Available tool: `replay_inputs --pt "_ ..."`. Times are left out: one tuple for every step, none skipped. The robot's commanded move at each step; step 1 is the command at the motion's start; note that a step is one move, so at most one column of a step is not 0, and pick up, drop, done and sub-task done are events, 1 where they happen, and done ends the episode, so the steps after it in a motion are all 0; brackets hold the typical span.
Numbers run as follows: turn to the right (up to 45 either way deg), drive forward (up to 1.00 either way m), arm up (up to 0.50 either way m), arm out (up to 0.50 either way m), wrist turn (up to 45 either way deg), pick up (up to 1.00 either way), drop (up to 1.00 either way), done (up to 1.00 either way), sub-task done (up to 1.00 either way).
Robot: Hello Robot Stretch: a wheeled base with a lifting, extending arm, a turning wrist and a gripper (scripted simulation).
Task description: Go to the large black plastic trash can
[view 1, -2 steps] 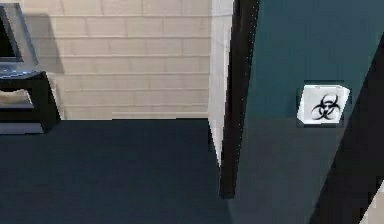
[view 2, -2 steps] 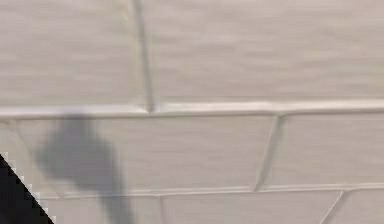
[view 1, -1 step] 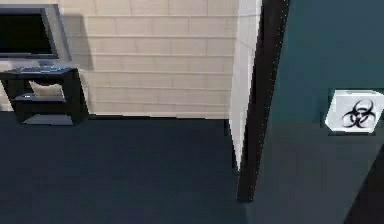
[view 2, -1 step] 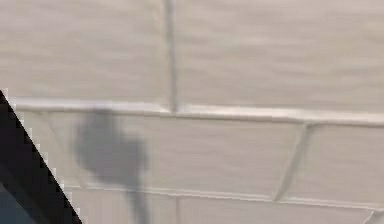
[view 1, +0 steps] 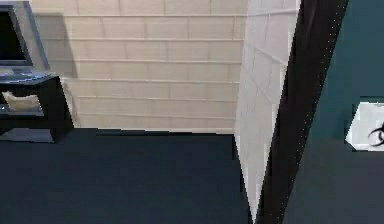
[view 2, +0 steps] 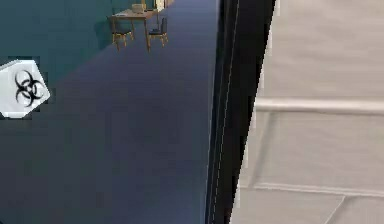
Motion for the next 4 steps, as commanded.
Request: replay_inputs --pt "42.0 0.0 0.0 0.0 0.0 0.0 0.0 0.0 0.0" --pt "0.0 0.3 0.0 0.0 0.0 0.0 0.0 0.0 0.0" --pt "45.0 0.0 0.0 0.0 0.0 0.0 0.0 0.0 0.0" --pt "6.0 0.0 0.0 0.0 0.0 0.0 0.0 0.0 0.0"
